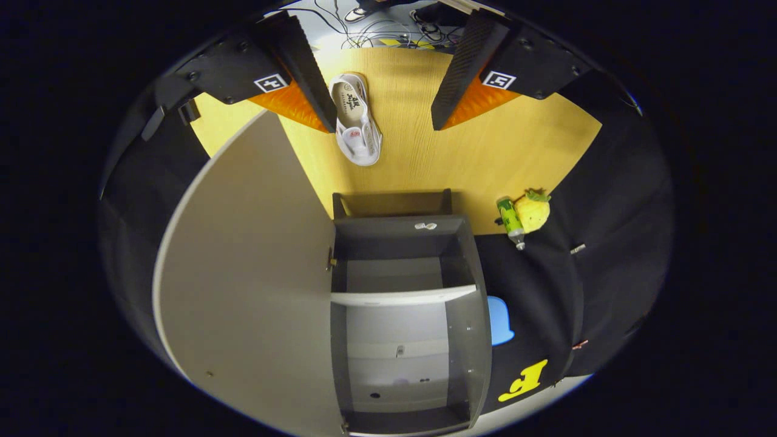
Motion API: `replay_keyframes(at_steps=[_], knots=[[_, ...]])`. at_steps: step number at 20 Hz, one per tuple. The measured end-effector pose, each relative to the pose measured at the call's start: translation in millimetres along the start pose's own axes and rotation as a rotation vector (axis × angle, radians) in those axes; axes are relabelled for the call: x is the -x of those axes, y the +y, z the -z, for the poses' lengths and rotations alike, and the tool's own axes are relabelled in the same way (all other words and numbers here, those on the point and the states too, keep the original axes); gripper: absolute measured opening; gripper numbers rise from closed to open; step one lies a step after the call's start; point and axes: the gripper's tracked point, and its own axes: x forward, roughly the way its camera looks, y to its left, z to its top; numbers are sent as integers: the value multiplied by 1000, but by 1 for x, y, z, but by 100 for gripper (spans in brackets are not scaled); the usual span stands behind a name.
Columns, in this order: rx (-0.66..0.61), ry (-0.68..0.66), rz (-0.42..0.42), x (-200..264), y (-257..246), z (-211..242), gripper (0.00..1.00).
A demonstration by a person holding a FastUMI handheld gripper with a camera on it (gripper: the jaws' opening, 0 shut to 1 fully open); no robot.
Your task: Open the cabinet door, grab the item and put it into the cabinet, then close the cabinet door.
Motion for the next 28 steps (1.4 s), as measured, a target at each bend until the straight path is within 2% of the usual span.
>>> replay_keyframes(at_steps=[8,12,18,22,24,26,28], knots=[[167,256,-36,-102,0,71,99],[175,364,-73,-132,-13,102,99],[172,413,-146,-169,-9,109,99],[224,403,-144,-186,-5,105,98],[236,401,-111,-192,-12,105,80],[251,402,-70,-197,-26,106,49],[214,431,-72,-195,-25,108,19]])
